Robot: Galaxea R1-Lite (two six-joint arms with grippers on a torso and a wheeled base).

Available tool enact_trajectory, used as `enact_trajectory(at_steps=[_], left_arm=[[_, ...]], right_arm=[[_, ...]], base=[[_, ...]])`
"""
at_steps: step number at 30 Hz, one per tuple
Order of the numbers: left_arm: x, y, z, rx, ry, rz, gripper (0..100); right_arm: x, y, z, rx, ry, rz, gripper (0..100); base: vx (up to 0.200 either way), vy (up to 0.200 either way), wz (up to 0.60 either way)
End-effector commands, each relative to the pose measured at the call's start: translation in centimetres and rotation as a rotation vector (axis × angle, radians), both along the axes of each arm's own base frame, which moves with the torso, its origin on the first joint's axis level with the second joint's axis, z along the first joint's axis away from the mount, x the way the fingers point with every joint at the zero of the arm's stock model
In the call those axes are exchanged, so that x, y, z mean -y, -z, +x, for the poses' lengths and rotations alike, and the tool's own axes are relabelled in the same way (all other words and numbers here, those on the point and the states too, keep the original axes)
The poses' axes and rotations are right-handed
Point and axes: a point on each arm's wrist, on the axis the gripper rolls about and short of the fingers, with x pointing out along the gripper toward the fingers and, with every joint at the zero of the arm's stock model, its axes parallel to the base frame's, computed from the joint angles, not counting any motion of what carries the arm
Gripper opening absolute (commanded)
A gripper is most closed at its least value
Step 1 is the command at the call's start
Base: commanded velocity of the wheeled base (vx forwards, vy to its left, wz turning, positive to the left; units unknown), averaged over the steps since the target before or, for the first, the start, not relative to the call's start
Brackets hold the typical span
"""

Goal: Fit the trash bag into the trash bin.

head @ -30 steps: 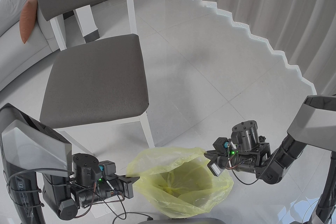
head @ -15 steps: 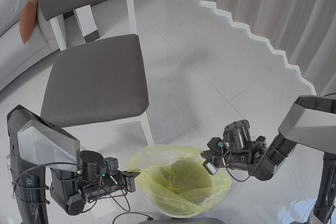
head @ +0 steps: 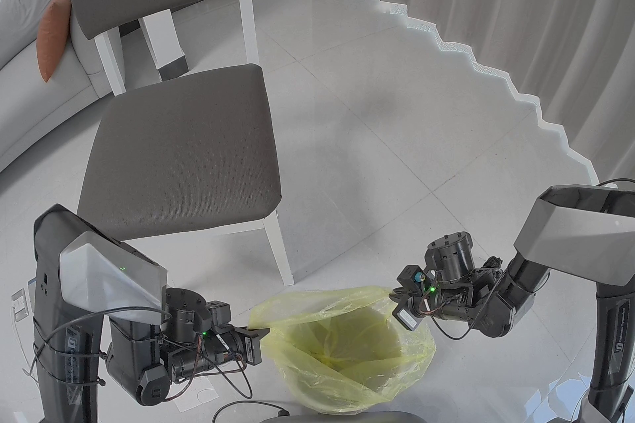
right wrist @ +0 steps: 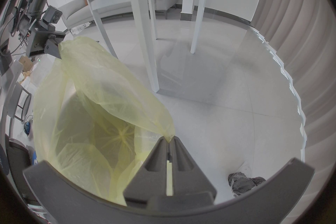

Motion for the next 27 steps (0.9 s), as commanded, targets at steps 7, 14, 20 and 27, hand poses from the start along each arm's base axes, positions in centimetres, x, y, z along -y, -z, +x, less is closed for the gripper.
enact_trajectory(at_steps=[7, 14, 20, 27], left_arm=[[-0.2, 0.3, -1.0, -0.030, 0.007, 0.019, 0], [0.1, -0.3, -3.7, -0.079, 0.008, 0.048, 0], [-0.4, -0.2, -4.7, -0.124, -0.032, 0.073, 100], [-0.5, 1.2, -4.2, -0.149, -0.065, 0.103, 100]], right_arm=[[0.6, -2.8, -1.7, 0.043, 0.002, 0.013, 100], [-0.1, -5.6, -5.2, 0.082, -0.062, 0.044, 100], [-1.1, -4.7, -6.9, 0.045, -0.103, 0.017, 100], [-1.8, -3.5, -7.4, 0.010, -0.118, -0.001, 100]], base=[[0.000, 0.000, 0.00], [0.000, 0.000, 0.00], [0.000, 0.000, 0.00], [0.000, 0.000, 0.00]])
